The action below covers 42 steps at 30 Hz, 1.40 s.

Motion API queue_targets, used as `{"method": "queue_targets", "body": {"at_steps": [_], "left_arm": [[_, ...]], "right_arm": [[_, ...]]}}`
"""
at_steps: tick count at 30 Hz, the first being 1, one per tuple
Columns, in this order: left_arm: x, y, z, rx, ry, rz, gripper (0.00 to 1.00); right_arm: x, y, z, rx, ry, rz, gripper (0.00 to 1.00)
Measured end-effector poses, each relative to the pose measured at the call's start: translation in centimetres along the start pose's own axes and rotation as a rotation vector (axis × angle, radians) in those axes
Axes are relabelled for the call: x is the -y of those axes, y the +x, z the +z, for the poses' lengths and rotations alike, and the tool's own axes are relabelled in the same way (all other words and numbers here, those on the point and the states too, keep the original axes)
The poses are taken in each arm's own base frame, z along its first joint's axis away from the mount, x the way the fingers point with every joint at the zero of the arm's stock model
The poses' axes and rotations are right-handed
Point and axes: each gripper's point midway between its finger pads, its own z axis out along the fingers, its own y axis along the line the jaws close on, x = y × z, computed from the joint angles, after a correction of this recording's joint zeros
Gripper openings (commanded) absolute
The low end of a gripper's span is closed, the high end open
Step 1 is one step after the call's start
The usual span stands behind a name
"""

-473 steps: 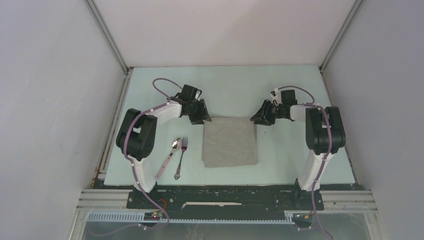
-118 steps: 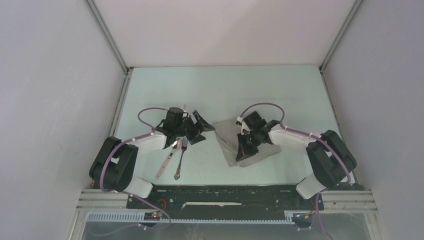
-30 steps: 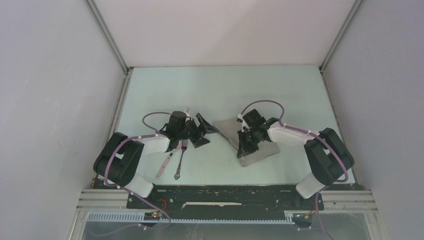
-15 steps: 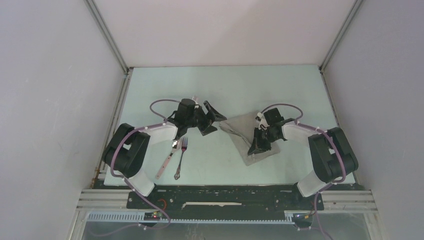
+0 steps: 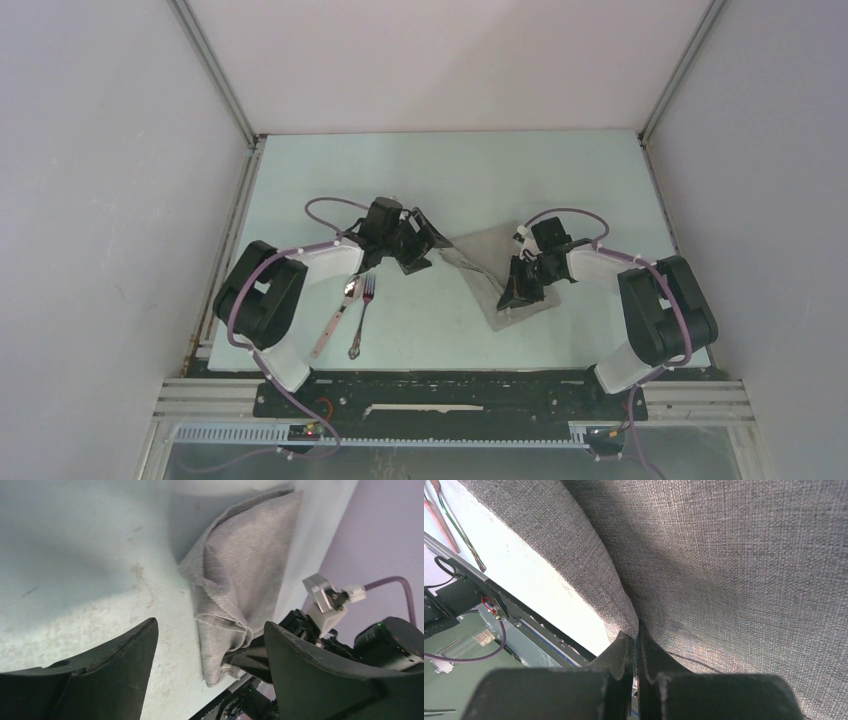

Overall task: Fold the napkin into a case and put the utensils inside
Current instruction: Fold the lower triangle-folded napkin at the center of the board.

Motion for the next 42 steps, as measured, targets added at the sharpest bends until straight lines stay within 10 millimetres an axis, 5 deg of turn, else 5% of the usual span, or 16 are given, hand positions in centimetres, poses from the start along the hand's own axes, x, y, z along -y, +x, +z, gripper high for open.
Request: {"method": "queue_targets", "body": {"at_steps": [16, 30, 35, 42], "left_arm": [[-0.9, -0.5, 1.4, 0.006, -0.051, -0.013, 0.44], [0.4, -1.1, 2.2, 0.007, -0.026, -0.005, 0.26], [1.0, -1.4, 2.4, 0.009, -0.015, -0.004, 0.0], [3.4, -2.2, 3.1, 0.006, 0.024, 0.014, 0.0]], "right_arm": [[-0.2, -0.2, -0.1, 0.007, -0.007, -0.011, 0.0], [-0.2, -0.2, -0.2, 0.014, -0.009, -0.024, 0.0], [-0.1, -0.3, -0.3, 0.021, 0.0, -0.03, 0.0], [-0.2, -0.8, -0.9, 0.055, 0.016, -0.047, 0.0]]}}
